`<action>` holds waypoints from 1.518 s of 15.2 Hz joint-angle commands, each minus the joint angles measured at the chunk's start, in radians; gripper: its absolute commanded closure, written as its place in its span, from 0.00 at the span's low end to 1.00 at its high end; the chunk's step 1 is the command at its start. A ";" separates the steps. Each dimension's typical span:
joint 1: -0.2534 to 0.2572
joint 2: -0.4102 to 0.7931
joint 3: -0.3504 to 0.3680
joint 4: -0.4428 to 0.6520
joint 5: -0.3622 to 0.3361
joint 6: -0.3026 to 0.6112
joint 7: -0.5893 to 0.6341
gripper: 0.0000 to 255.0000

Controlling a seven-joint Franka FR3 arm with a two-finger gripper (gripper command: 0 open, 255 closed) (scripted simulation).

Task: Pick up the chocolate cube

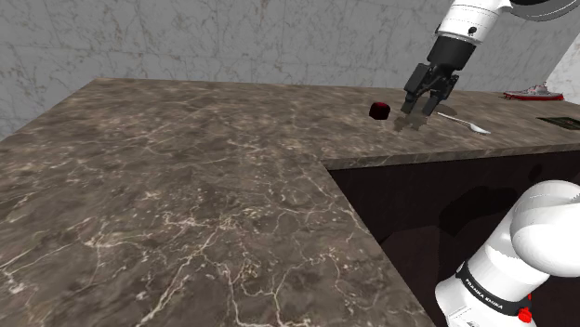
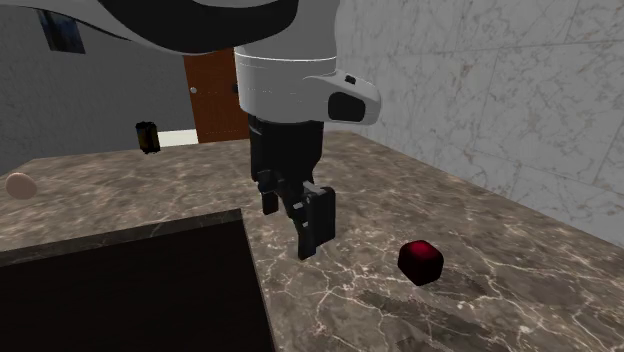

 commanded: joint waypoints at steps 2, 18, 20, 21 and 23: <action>-0.005 0.033 -0.011 0.017 -0.012 0.014 -0.013 0.00; -0.045 0.478 -0.144 0.289 -0.103 0.165 -0.167 0.00; -0.046 0.477 -0.145 0.262 -0.104 0.192 -0.168 0.00; -0.046 0.477 -0.145 0.248 -0.104 0.205 -0.169 0.00; -0.046 0.478 -0.146 0.227 -0.104 0.227 -0.170 0.00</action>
